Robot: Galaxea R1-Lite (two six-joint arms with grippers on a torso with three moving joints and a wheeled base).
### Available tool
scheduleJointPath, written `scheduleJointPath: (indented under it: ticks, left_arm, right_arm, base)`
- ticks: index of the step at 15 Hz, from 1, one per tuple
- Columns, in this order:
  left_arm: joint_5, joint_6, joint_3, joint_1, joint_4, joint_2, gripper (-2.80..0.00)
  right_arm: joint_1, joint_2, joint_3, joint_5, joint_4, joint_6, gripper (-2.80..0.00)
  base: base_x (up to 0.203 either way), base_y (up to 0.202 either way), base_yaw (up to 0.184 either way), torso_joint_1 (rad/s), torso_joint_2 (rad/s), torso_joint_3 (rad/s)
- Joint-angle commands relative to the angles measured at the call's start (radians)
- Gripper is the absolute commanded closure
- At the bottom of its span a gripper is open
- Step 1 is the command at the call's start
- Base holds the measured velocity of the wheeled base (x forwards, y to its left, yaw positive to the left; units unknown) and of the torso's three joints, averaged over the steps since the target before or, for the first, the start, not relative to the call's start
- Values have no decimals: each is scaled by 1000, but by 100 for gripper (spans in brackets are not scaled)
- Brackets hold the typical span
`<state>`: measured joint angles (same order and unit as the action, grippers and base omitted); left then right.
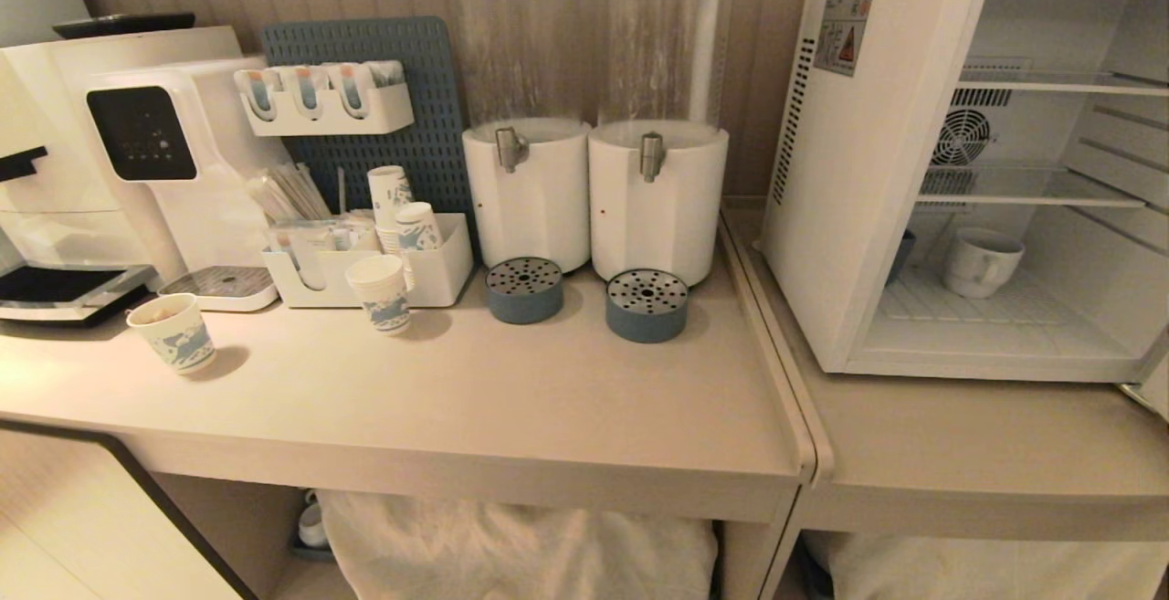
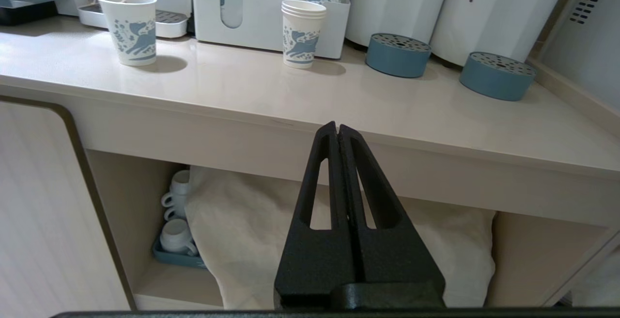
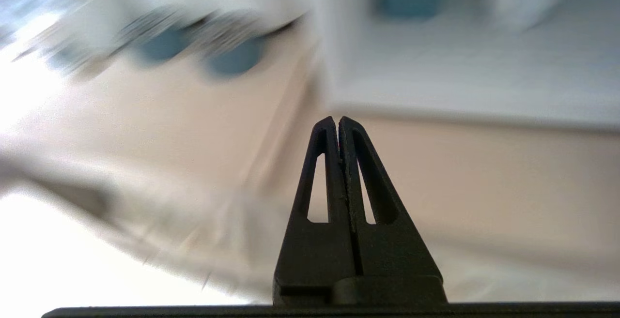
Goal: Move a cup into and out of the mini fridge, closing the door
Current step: Close the freezer door
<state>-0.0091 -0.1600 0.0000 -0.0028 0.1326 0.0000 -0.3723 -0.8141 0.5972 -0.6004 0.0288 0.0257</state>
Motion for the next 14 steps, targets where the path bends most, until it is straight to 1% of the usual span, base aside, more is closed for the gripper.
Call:
scheduleJointPath:
  ticks: [1, 2, 4, 6, 7, 8, 9, 11, 12, 14]
  left_arm:
    - [0, -1, 40, 0, 1, -5, 0]
    - [0, -1, 40, 0, 1, -5, 0]
    - [0, -1, 40, 0, 1, -5, 0]
    - [0, -1, 40, 0, 1, -5, 0]
    - [0, -1, 40, 0, 1, -5, 0]
    - [0, -1, 40, 0, 1, -5, 0]
    - [0, -1, 40, 0, 1, -5, 0]
    - [0, -1, 40, 0, 1, -5, 0]
    - [0, -1, 40, 0, 1, -5, 0]
    - [0, -1, 40, 0, 1, -5, 0]
  right_arm:
    - [11, 237, 54, -58, 319, -27, 0]
    - [34, 277, 67, -77, 393, -46, 0]
    - [159, 364, 88, -75, 510, -64, 0]
    - [315, 451, 108, -21, 621, -68, 0]
    - [400, 489, 114, 28, 673, -67, 0]
    - [443, 506, 121, 65, 725, -64, 0]
    - [448, 520, 131, 108, 798, -61, 0]
    - [440, 529, 152, 189, 808, -48, 0]
    - [429, 542, 155, 197, 803, -41, 0]
    - [397, 648, 135, 175, 792, -47, 0]
  base:
    - [0, 0, 0, 0, 0, 0]
    - [0, 0, 0, 0, 0, 0]
    - [0, 0, 0, 0, 0, 0]
    - [0, 0, 0, 0, 0, 0]
    - [0, 0, 0, 0, 0, 0]
    - [0, 0, 0, 0, 0, 0]
    - [0, 0, 0, 0, 0, 0]
    - [0, 0, 0, 0, 0, 0]
    - [0, 0, 0, 0, 0, 0]
    - [0, 0, 0, 0, 0, 0]
